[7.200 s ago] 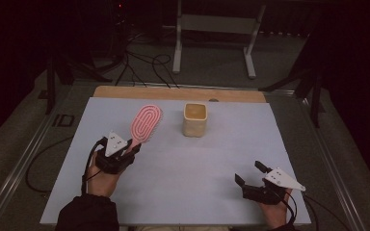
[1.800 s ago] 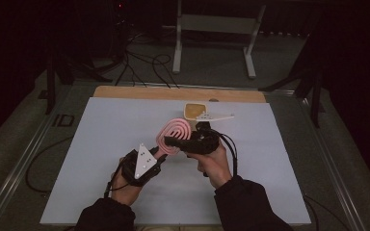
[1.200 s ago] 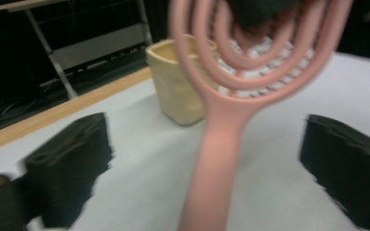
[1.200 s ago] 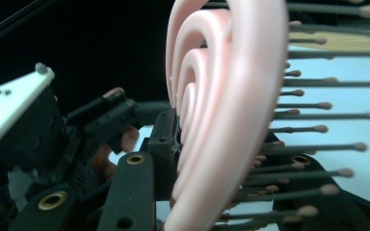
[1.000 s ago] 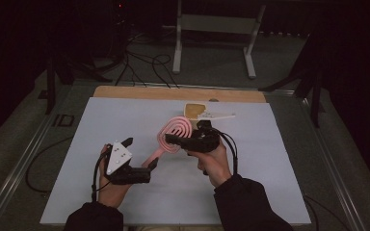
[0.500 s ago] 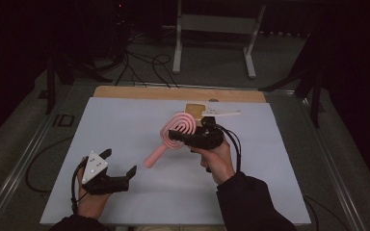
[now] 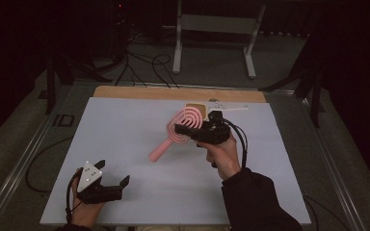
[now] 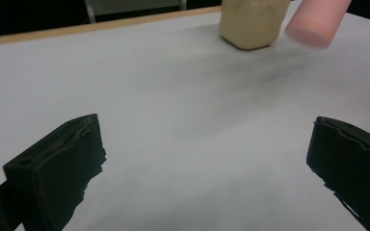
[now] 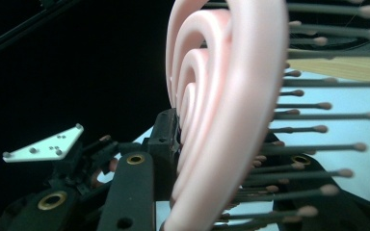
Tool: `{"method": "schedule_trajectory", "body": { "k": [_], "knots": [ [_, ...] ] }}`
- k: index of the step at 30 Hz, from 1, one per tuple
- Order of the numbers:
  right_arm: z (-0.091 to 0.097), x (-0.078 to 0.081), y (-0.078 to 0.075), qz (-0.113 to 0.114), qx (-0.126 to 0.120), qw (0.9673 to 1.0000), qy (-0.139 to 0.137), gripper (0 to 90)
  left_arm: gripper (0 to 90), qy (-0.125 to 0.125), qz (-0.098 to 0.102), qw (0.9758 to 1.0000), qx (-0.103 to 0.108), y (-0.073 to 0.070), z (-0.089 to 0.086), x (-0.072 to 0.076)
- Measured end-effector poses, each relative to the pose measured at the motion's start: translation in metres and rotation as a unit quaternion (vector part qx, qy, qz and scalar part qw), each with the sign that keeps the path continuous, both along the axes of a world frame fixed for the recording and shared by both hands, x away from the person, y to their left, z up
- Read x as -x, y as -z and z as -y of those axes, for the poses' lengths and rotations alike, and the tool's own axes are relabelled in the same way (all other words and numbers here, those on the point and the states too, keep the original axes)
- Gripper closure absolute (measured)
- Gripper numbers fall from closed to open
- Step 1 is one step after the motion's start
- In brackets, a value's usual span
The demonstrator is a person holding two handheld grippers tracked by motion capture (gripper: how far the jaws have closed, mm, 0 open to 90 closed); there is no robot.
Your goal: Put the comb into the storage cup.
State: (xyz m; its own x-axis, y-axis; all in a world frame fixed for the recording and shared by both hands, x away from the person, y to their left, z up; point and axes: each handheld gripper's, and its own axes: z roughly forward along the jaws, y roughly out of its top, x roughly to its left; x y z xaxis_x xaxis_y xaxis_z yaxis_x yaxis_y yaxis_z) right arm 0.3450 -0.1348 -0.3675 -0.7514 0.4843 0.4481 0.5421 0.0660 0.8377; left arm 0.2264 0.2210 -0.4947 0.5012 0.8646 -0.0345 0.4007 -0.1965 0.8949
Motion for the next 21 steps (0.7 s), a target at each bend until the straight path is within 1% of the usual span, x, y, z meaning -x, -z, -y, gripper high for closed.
{"method": "schedule_trajectory", "body": {
  "k": [2,3,8,11,16,21],
  "knots": [
    [0.002,-0.002,-0.002,0.0,0.0,1.0,0.004,63.4,0.0,0.0,-0.001,1.0,-0.009,0.002,0.001,0.0],
    [0.003,-0.003,-0.003,-0.001,-0.001,1.0,0.007,63.4,0.0,0.0,0.002,0.9999,-0.01,0.002,0.002,0.0],
    [0.01,-0.006,-0.006,-0.004,-0.005,0.9999,0.014,63.4,0.0,-0.002,0.012,0.9999,-0.006,0.002,0.003,0.002],
    [0.014,-0.006,-0.008,-0.005,-0.005,0.9998,0.016,63.4,0.0,-0.004,0.013,0.9999,0.001,0.003,0.002,0.003],
    [0.021,-0.008,-0.011,-0.009,-0.006,0.9997,0.021,63.4,0.0,-0.008,0.014,0.9999,0.001,0.004,0.003,0.003],
    [0.026,-0.009,-0.019,-0.003,-0.009,0.9996,0.025,63.4,0.0,-0.008,0.018,0.9998,0.001,0.004,0.005,0.003]
  ]
}}
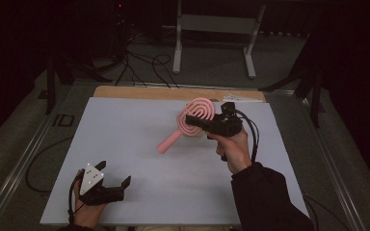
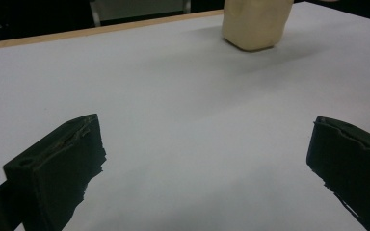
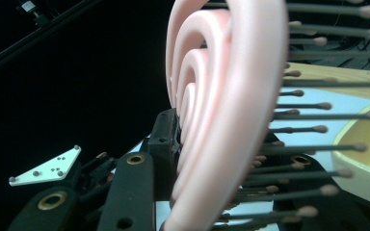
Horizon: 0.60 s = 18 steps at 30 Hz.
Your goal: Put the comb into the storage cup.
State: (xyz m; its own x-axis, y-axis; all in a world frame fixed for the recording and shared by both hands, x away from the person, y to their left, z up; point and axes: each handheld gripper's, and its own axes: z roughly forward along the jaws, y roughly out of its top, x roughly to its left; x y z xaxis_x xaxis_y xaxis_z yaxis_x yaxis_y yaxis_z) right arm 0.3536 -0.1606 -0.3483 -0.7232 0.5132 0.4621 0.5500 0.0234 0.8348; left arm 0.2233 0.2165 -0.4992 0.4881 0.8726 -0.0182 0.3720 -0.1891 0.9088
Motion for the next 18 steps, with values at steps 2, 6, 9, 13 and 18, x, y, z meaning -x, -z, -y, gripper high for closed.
{"method": "schedule_trajectory", "body": {
  "k": [2,6,9,13,18],
  "knots": [
    [0.001,0.0,-0.003,0.003,0.001,1.0,0.0,63.4,0.0,-0.001,0.0,1.0,0.0,0.0,0.0,0.0],
    [0.003,-0.002,-0.008,0.005,0.005,1.0,0.001,63.3,0.0,0.0,-0.001,1.0,-0.003,0.001,0.001,0.0],
    [0.005,-0.003,-0.011,0.006,0.008,0.9999,0.002,63.4,0.0,0.002,-0.001,1.0,-0.004,0.002,0.002,-0.001],
    [0.007,-0.006,-0.014,0.005,0.01,0.9999,0.005,63.4,0.0,0.002,0.0,1.0,-0.004,0.002,0.002,-0.001],
    [0.01,-0.009,-0.021,0.011,0.017,0.9997,0.009,63.4,0.0,0.001,0.0,1.0,-0.003,0.002,0.002,-0.001]
  ]
}}
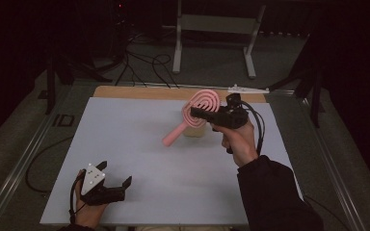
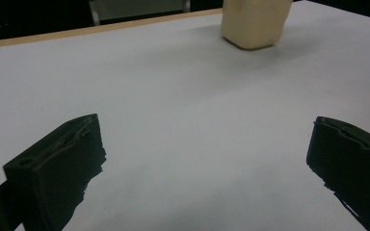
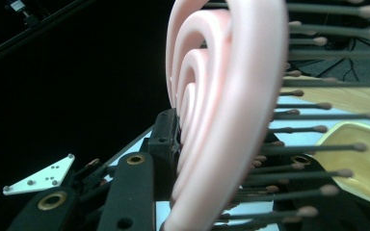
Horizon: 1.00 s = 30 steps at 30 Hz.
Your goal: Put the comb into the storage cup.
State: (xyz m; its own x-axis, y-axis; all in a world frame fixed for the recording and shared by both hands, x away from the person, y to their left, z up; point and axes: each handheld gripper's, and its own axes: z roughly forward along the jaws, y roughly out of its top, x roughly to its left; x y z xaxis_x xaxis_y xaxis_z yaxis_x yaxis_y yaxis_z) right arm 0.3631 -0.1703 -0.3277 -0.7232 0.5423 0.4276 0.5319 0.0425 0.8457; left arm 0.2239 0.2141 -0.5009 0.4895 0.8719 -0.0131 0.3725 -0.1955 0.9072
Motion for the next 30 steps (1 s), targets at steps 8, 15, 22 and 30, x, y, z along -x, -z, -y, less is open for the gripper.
{"method": "schedule_trajectory", "body": {
  "k": [8,15,22,30],
  "knots": [
    [0.004,-0.007,-0.008,0.003,0.006,0.9999,0.01,63.4,0.0,0.0,0.001,1.0,0.0,0.0,0.0,0.0],
    [0.007,-0.012,-0.015,0.006,0.013,0.9997,0.019,63.4,0.0,0.002,0.002,1.0,0.0,0.0,0.001,0.001],
    [0.008,-0.02,-0.022,0.008,0.019,0.9993,0.031,63.4,0.0,0.002,0.002,1.0,0.0,0.0,0.002,0.001],
    [0.008,-0.03,-0.024,0.007,0.028,0.9986,0.044,63.4,0.0,0.002,0.004,1.0,0.003,0.0,0.001,0.001]
  ]
}}
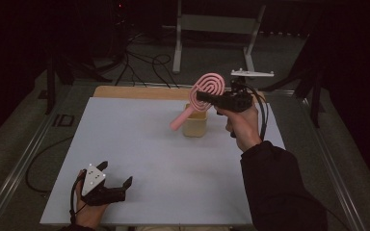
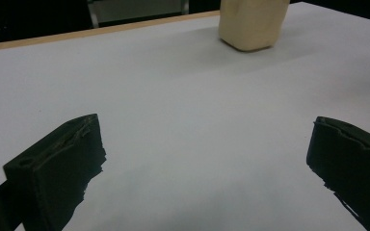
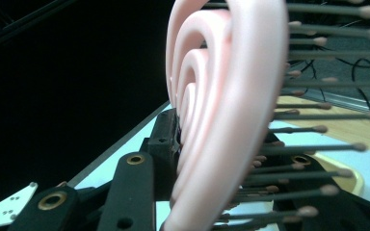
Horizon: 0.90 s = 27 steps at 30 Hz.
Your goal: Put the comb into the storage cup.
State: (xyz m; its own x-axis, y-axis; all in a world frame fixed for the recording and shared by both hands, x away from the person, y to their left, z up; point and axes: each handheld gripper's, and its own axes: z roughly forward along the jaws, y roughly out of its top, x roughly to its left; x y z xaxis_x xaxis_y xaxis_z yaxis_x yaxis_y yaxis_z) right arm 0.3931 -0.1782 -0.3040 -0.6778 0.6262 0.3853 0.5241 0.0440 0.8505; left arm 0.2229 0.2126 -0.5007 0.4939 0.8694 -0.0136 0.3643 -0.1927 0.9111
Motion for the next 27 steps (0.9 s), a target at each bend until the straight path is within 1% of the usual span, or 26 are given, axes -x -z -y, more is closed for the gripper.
{"method": "schedule_trajectory", "body": {
  "k": [4,9,12,18,27],
  "knots": [
    [0.002,-0.005,-0.002,0.001,-0.005,1.0,0.008,63.4,0.0,0.0,0.0,1.0,0.0,0.0,0.0,0.0],
    [0.006,-0.012,-0.005,0.004,-0.003,0.9998,0.022,63.4,0.0,0.0,0.0,1.0,0.001,0.0,0.0,0.0],
    [0.009,-0.016,-0.006,0.003,-0.009,0.9995,0.029,63.4,0.0,0.001,0.0,1.0,0.0,0.0,0.0,0.0],
    [0.014,-0.023,-0.004,-0.001,-0.004,0.999,0.045,63.4,0.0,0.001,0.0,1.0,-0.001,0.0,0.0,0.0],
    [0.017,-0.03,-0.006,-0.002,-0.006,0.9982,0.059,63.4,0.0,0.002,0.0,1.0,-0.002,0.0,0.001,0.0]
  ]
}}
